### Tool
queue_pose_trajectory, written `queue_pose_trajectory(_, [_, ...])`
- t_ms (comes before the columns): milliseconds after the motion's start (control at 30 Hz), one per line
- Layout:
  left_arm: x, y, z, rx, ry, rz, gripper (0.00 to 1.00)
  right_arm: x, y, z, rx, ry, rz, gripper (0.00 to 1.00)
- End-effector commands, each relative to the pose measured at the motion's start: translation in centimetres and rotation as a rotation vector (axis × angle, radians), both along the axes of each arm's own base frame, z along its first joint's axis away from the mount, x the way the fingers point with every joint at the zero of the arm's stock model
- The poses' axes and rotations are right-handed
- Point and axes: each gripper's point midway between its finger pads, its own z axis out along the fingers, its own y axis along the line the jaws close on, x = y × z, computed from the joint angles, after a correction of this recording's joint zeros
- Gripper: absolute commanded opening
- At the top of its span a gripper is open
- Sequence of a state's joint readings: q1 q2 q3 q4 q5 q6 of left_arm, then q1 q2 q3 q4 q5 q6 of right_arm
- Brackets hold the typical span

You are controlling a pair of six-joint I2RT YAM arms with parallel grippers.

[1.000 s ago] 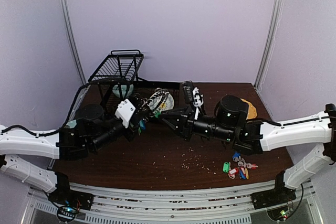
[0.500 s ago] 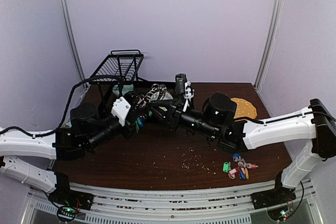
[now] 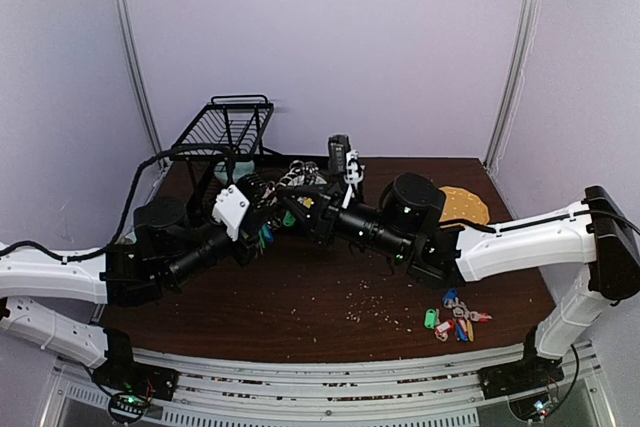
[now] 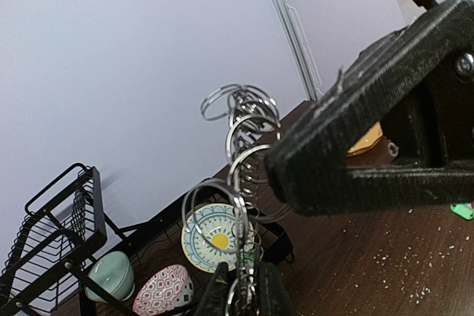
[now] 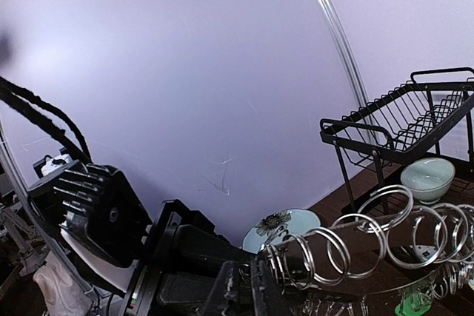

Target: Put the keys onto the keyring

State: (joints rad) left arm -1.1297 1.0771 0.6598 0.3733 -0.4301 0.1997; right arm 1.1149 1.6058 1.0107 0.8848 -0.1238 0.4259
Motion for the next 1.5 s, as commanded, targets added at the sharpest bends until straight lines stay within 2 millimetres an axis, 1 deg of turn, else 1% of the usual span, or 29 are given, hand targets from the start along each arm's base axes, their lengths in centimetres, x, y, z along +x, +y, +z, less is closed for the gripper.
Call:
queue_pose_trajectory(0, [-0.3, 0.0, 2.8, -0.096, -0.05, -0.012, 0.0, -0.3, -0.2, 1.3, 0.024, -0.022, 0.011, 0.07])
queue_pose_trajectory(67, [-0.4, 0.0, 2.8, -0.098, -0.05, -0.013, 0.0, -1.0, -0.7, 1.3, 0.038, -0.023, 0.049, 0.09])
queue_pose_trajectory(100, [-0.4, 0.0, 2.9, -0.099, -0.05, -0.012, 0.0, -1.6, -0.9, 1.5, 0.048, -0.03, 0.075, 0.09])
queue_pose_trajectory(167, [-0.4, 0.1, 3.0, -0.101, -0.051, -0.01, 0.0, -2.9, -1.0, 1.3, 0.046, -0.041, 0.137, 0.12])
queue_pose_trajectory(233, [-0.4, 0.1, 3.0, -0.102, -0.051, -0.01, 0.0, -3.2, -1.2, 0.8, 0.038, -0.022, 0.15, 0.15])
queue_pose_trajectory(333, [-0.4, 0.2, 3.1, -0.104, -0.053, -0.01, 0.0, -2.3, -1.5, 0.1, 0.036, 0.006, 0.1, 0.2])
queue_pose_trajectory(433, [-0.4, 0.1, 3.1, -0.104, -0.052, -0.012, 0.0, -1.2, -1.3, 0.0, 0.033, 0.013, 0.046, 0.24])
queue_pose_trajectory(533, [-0.4, 0.1, 3.1, -0.106, -0.052, -0.013, 0.0, 0.1, -1.6, 0.0, 0.064, 0.046, -0.02, 0.28])
queue_pose_trajectory(633, [-0.4, 0.1, 3.0, -0.102, -0.052, -0.013, 0.0, 0.4, -1.4, 0.5, 0.08, 0.042, -0.029, 0.29])
queue_pose_trajectory(667, [-0.4, 0.1, 3.0, -0.101, -0.052, -0.013, 0.0, 0.5, -1.0, 0.3, 0.069, 0.042, -0.025, 0.29])
queue_pose_trajectory(767, [-0.4, 0.1, 3.0, -0.102, -0.052, -0.016, 0.0, 0.7, -0.5, 0.3, 0.063, 0.037, -0.023, 0.25])
queue_pose_trajectory(867, [-0.4, 0.1, 3.0, -0.102, -0.052, -0.015, 0.0, 0.6, -0.4, 0.7, 0.074, 0.02, -0.022, 0.16])
queue_pose_trajectory(967, [-0.5, 0.0, 2.9, -0.099, -0.05, -0.019, 0.0, 0.6, -0.5, 0.9, 0.077, 0.017, -0.023, 0.13])
queue_pose_trajectory(1167, [-0.4, 0.0, 2.8, -0.095, -0.051, -0.014, 0.0, 0.4, -0.2, 0.8, 0.07, 0.014, -0.002, 0.0])
queue_pose_trajectory(1300, [-0.5, 0.0, 2.9, -0.097, -0.052, -0.017, 0.0, 0.3, -0.2, 0.6, 0.054, 0.008, -0.002, 0.0])
queue_pose_trajectory(1467, [-0.7, -0.2, 2.9, -0.094, -0.055, -0.036, 0.0, 0.4, -1.1, 0.5, -0.018, -0.044, -0.041, 0.0])
